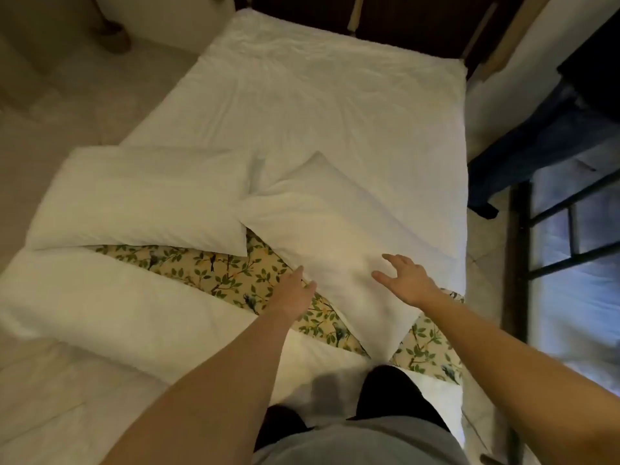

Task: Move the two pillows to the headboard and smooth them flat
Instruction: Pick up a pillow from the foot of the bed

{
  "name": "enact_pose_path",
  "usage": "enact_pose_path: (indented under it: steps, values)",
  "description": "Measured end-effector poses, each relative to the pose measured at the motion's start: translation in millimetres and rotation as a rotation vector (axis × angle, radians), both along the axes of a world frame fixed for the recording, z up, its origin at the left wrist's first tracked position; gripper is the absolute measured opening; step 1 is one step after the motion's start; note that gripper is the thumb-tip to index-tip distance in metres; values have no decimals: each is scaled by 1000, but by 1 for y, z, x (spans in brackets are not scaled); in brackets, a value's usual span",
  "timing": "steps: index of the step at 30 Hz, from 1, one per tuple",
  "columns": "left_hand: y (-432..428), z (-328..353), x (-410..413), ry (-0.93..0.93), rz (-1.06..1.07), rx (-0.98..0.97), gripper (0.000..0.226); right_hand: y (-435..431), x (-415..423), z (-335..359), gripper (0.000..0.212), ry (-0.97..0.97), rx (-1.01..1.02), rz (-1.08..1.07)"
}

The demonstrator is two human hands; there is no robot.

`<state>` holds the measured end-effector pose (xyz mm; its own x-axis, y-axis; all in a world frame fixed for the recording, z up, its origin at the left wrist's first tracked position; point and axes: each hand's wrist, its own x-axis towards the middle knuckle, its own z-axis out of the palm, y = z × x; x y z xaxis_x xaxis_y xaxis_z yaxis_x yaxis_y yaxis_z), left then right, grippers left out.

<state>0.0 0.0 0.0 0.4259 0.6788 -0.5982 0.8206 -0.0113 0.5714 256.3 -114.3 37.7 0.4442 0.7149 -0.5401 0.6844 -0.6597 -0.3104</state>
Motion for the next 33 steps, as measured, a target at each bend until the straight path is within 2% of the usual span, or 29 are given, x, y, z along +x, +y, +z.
enact_pose_path:
  steps: [6, 10, 14, 17, 19, 25, 30, 33]
  values:
    - [13, -47, 62, 9, 181, -101, 69, 38, 77, -51, 81, 53, -1, 60]
    - [15, -87, 107, -7, 323, -79, 71, 66, 131, -92, 82, 82, 33, 124]
    - [13, -124, 145, 25, 456, -38, 59, 101, 181, -131, 82, 93, 41, 176]
    - [11, -141, 165, 9, 612, -20, 73, 128, 209, -153, 88, 116, 38, 199]
    - [11, -153, 171, 21, 647, 43, 77, 145, 219, -165, 86, 153, 56, 201]
    - [12, -177, 179, -2, 746, 51, 85, 182, 228, -197, 72, 235, 112, 257]
    - [18, -186, 191, -106, 897, 1, 94, 198, 236, -217, 96, 282, 81, 223]
    - [21, -193, 194, -147, 940, -6, 97, 201, 240, -225, 89, 354, 124, 174]
